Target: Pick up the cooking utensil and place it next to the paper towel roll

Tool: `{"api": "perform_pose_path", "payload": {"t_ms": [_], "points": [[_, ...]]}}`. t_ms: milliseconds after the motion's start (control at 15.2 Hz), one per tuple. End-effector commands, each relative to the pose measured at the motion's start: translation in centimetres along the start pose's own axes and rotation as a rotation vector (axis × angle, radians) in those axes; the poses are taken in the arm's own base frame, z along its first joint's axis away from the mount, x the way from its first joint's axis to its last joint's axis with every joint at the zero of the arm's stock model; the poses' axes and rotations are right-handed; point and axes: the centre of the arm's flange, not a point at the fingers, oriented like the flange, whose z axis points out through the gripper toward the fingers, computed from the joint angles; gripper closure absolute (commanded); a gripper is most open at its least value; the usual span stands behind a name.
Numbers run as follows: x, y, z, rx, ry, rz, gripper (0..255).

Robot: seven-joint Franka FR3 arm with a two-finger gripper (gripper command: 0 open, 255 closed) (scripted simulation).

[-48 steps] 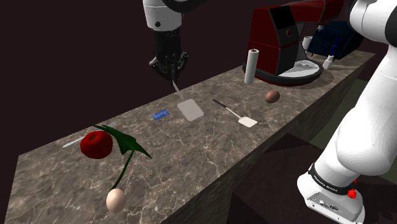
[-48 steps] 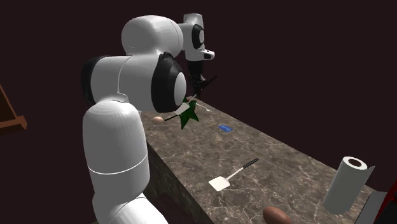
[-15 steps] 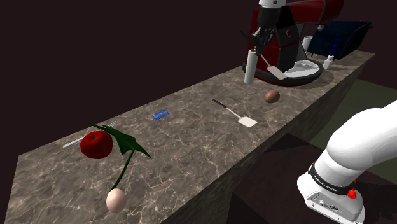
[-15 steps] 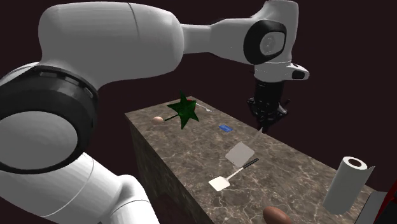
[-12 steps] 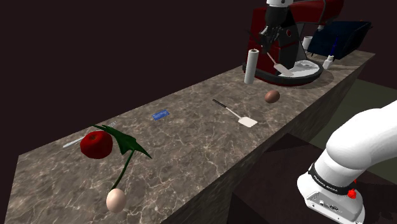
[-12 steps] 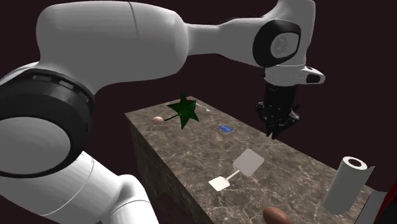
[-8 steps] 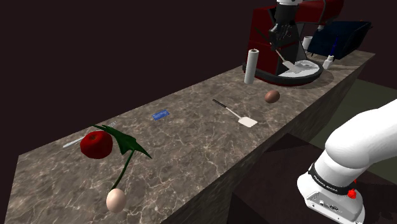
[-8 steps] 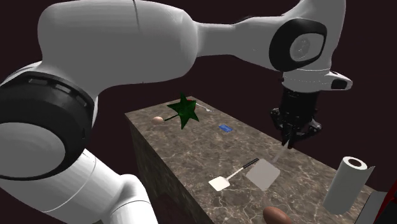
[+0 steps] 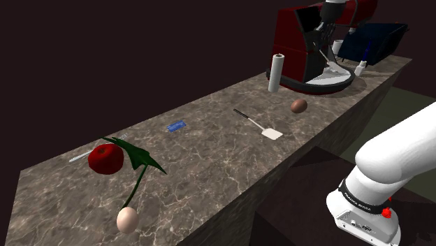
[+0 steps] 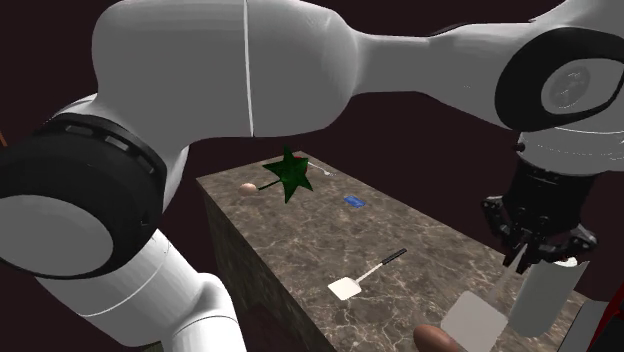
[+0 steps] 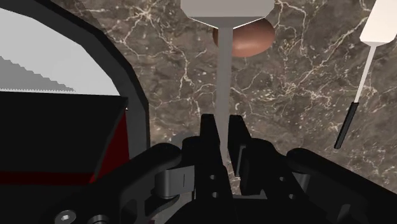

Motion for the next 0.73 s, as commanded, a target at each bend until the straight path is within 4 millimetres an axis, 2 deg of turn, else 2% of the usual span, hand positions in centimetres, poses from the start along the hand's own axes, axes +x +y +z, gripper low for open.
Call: {"api": "perform_pose_path", "payload": {"t_ms": [0, 660], "points": [[-0.2, 2.2, -0.1, -0.001, 0.0, -0.001, 255], [-0.6, 2.2, 5.2, -0.001, 0.0, -0.001, 255]]}}
